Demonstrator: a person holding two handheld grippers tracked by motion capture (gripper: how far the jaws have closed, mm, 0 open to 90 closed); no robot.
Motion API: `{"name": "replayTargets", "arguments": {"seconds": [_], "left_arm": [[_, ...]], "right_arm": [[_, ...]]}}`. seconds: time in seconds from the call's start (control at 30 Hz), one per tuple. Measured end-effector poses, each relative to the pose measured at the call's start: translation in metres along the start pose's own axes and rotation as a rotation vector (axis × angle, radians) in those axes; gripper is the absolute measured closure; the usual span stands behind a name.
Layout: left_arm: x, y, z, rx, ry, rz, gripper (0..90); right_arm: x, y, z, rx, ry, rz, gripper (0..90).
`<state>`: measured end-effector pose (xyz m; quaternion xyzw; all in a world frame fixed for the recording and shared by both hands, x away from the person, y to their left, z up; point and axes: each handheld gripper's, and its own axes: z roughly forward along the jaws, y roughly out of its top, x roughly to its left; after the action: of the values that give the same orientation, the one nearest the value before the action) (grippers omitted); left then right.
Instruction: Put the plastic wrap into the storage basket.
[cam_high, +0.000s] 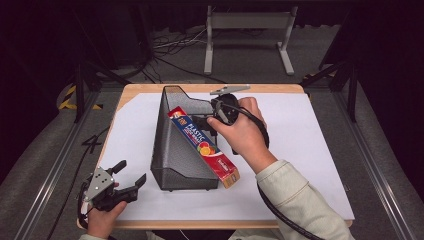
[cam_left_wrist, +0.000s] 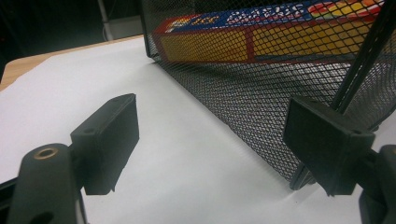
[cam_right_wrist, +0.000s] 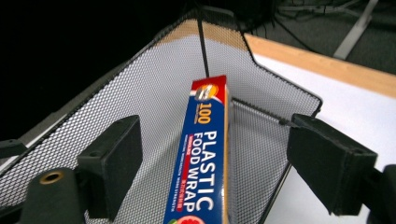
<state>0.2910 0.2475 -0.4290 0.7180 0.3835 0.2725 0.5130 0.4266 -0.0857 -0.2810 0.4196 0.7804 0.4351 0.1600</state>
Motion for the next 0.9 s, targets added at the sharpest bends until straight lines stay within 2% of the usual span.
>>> {"name": "replayTargets", "arguments": {"seconds": [0.1, 0.27, 0.53, 0.63, 0.8, 0.87, 0.9], "left_arm": [[0.000, 0.000, 0.001, 0.003, -0.002, 0.002, 19.3], [0.000, 0.000, 0.000, 0.002, 0.001, 0.002, 19.2], [0.001, 0.000, -0.002, 0.001, 0.005, 0.000, 19.2], [0.001, 0.000, -0.002, 0.001, 0.006, 0.000, 19.2], [0.000, 0.000, -0.002, 0.002, 0.006, 0.002, 19.2], [0.000, 0.000, -0.002, 0.003, 0.007, 0.002, 19.2], [0.000, -0.001, -0.002, 0.004, 0.006, -0.002, 19.2]], "right_arm": [[-0.003, -0.002, -0.007, -0.030, 0.015, -0.016, 18.9], [-0.004, -0.006, -0.014, -0.049, 0.028, -0.031, 18.6], [-0.019, -0.017, -0.036, -0.082, 0.045, -0.032, 18.3], [-0.028, -0.022, -0.046, -0.105, 0.039, -0.032, 18.2], [-0.047, -0.037, -0.073, -0.145, 0.019, -0.052, 17.7], [-0.052, -0.042, -0.079, -0.153, 0.006, -0.060, 17.6], [-0.061, -0.051, -0.090, -0.156, -0.025, -0.073, 17.6]]}}
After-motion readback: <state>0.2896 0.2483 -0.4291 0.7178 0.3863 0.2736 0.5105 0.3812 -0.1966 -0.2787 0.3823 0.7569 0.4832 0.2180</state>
